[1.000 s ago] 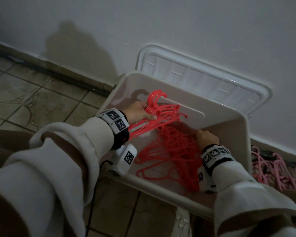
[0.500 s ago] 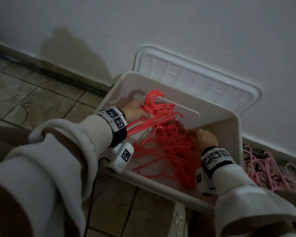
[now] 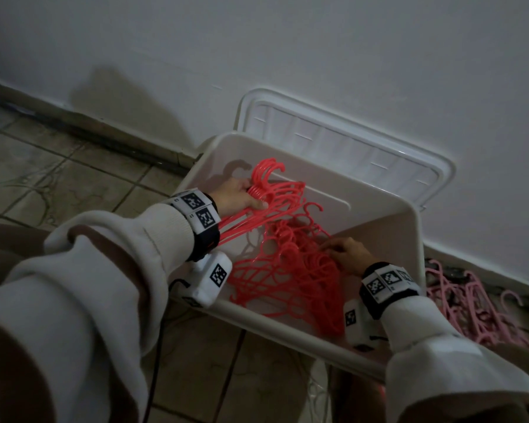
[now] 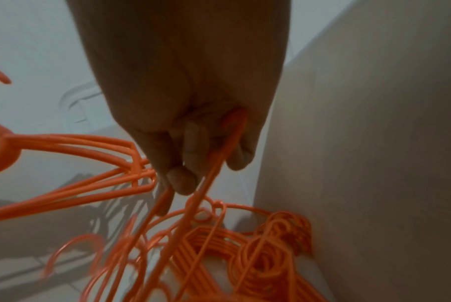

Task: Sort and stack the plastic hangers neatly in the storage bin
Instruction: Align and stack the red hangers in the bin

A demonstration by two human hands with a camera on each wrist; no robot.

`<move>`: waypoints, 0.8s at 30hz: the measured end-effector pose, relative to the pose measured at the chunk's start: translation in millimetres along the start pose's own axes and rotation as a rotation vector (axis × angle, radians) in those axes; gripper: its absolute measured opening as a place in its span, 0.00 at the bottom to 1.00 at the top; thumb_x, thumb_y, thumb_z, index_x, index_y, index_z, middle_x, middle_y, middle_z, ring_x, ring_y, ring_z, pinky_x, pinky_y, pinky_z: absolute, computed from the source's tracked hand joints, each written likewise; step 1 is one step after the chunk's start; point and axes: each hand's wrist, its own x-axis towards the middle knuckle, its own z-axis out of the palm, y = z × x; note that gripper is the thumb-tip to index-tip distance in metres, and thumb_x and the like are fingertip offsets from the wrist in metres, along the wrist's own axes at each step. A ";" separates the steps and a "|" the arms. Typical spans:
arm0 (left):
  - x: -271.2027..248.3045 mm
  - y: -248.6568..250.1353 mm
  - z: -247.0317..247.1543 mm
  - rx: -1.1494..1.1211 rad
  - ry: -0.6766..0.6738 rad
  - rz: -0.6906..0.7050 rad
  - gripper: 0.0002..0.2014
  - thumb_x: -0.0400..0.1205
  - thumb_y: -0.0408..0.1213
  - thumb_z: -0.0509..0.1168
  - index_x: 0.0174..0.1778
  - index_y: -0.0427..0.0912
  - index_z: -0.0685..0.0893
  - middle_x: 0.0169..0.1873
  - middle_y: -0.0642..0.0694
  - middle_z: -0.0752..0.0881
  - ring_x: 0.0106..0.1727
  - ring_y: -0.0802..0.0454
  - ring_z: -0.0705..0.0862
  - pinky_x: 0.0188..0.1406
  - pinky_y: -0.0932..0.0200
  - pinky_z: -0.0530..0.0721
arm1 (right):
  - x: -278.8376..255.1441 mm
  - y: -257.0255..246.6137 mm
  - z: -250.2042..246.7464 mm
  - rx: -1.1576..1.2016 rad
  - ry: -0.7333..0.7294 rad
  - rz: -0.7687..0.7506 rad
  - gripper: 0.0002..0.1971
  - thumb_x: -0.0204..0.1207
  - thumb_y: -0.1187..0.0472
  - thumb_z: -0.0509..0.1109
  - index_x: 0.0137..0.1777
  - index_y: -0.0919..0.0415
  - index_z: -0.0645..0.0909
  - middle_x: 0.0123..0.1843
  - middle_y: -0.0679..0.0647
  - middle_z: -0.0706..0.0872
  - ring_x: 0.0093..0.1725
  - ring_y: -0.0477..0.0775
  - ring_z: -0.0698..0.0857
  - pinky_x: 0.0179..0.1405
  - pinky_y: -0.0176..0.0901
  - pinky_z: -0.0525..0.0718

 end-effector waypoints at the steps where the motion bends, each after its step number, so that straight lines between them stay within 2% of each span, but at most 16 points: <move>1: -0.8 0.3 -0.2 -0.003 0.001 -0.007 0.13 0.75 0.28 0.71 0.56 0.36 0.83 0.35 0.51 0.84 0.37 0.57 0.82 0.46 0.63 0.82 | 0.5 -1.1 0.8 -0.008 -0.023 -0.017 0.13 0.78 0.66 0.64 0.58 0.57 0.85 0.55 0.54 0.85 0.49 0.48 0.80 0.46 0.31 0.72; 2: -1.6 0.6 -0.2 -0.006 0.000 -0.010 0.12 0.75 0.28 0.71 0.55 0.37 0.83 0.35 0.51 0.83 0.36 0.57 0.82 0.46 0.63 0.83 | 0.2 -3.4 1.5 -0.027 -0.039 -0.027 0.13 0.78 0.66 0.64 0.59 0.56 0.85 0.54 0.56 0.86 0.48 0.49 0.81 0.45 0.32 0.72; 4: -4.2 2.8 -0.2 0.000 0.007 -0.002 0.11 0.76 0.27 0.70 0.52 0.39 0.82 0.33 0.52 0.82 0.33 0.61 0.80 0.34 0.76 0.80 | -1.1 -9.6 2.3 -0.092 -0.035 -0.043 0.13 0.79 0.61 0.64 0.59 0.50 0.85 0.57 0.57 0.87 0.53 0.53 0.85 0.52 0.38 0.77; 5: -5.5 3.8 0.1 0.013 0.016 0.004 0.11 0.76 0.27 0.70 0.53 0.38 0.82 0.32 0.53 0.81 0.31 0.63 0.79 0.26 0.81 0.76 | -2.9 -13.4 2.1 -0.159 -0.027 -0.055 0.13 0.80 0.58 0.63 0.60 0.46 0.84 0.61 0.54 0.86 0.59 0.55 0.84 0.60 0.43 0.76; 7: -6.2 4.2 -0.1 0.029 0.028 0.013 0.12 0.76 0.26 0.70 0.55 0.34 0.83 0.31 0.54 0.80 0.27 0.66 0.79 0.22 0.83 0.73 | -6.2 -24.0 1.2 -0.323 -0.008 -0.064 0.14 0.81 0.50 0.59 0.62 0.41 0.81 0.65 0.47 0.83 0.67 0.53 0.79 0.69 0.49 0.66; 9: -6.0 4.1 -0.4 0.049 0.032 0.011 0.13 0.76 0.27 0.70 0.57 0.32 0.83 0.32 0.55 0.80 0.30 0.65 0.77 0.22 0.84 0.73 | -6.0 -36.1 1.7 -0.450 0.055 -0.093 0.14 0.82 0.47 0.55 0.63 0.38 0.79 0.63 0.45 0.84 0.65 0.50 0.79 0.68 0.50 0.60; 11: -4.6 2.8 -1.0 0.056 0.032 0.009 0.14 0.76 0.28 0.70 0.58 0.32 0.83 0.32 0.55 0.80 0.32 0.65 0.76 0.22 0.84 0.73 | -1.8 -47.7 3.2 -0.515 0.115 -0.131 0.14 0.83 0.49 0.55 0.62 0.38 0.78 0.62 0.46 0.85 0.64 0.49 0.80 0.69 0.50 0.59; 14: -2.2 0.6 -2.5 0.053 0.025 0.001 0.14 0.76 0.28 0.70 0.58 0.33 0.83 0.33 0.54 0.81 0.33 0.64 0.77 0.23 0.83 0.73 | 8.7 -61.2 9.0 -0.511 0.076 -0.152 0.16 0.82 0.56 0.57 0.63 0.39 0.78 0.64 0.48 0.83 0.66 0.50 0.78 0.70 0.50 0.59; 16: -0.9 -0.7 -3.3 0.047 0.021 -0.008 0.14 0.76 0.29 0.70 0.58 0.34 0.83 0.34 0.54 0.82 0.34 0.62 0.79 0.25 0.82 0.75 | 13.2 -69.8 14.6 -0.537 0.068 -0.183 0.16 0.81 0.53 0.57 0.64 0.39 0.79 0.62 0.48 0.82 0.66 0.51 0.76 0.71 0.54 0.57; 18: 0.7 -2.2 -4.3 0.037 0.018 -0.018 0.15 0.76 0.29 0.71 0.58 0.34 0.83 0.35 0.53 0.83 0.35 0.61 0.80 0.26 0.80 0.76 | 13.9 -77.8 19.3 -0.560 0.153 -0.216 0.15 0.81 0.52 0.57 0.62 0.40 0.80 0.59 0.47 0.83 0.65 0.51 0.75 0.69 0.56 0.49; 20: 0.8 -2.7 -4.8 0.025 0.015 -0.017 0.15 0.76 0.29 0.71 0.59 0.34 0.83 0.35 0.52 0.83 0.35 0.60 0.80 0.25 0.81 0.76 | 11.5 -85.5 17.0 -0.580 0.286 -0.263 0.15 0.81 0.55 0.57 0.60 0.43 0.82 0.58 0.47 0.84 0.65 0.51 0.74 0.64 0.56 0.45; 22: 0.9 -3.0 -5.6 0.011 0.026 -0.011 0.15 0.75 0.28 0.71 0.59 0.34 0.84 0.35 0.53 0.83 0.35 0.60 0.80 0.26 0.81 0.76 | 7.1 -91.4 9.6 -0.595 0.315 -0.294 0.15 0.80 0.58 0.58 0.60 0.45 0.83 0.59 0.48 0.83 0.67 0.53 0.71 0.68 0.59 0.44; 24: -0.2 -2.9 -6.1 -0.008 0.036 -0.006 0.15 0.75 0.27 0.71 0.58 0.33 0.84 0.34 0.53 0.83 0.34 0.60 0.80 0.26 0.81 0.76 | 3.5 -93.7 2.0 -0.638 0.268 -0.323 0.16 0.79 0.59 0.58 0.60 0.48 0.83 0.61 0.50 0.82 0.69 0.55 0.70 0.73 0.64 0.44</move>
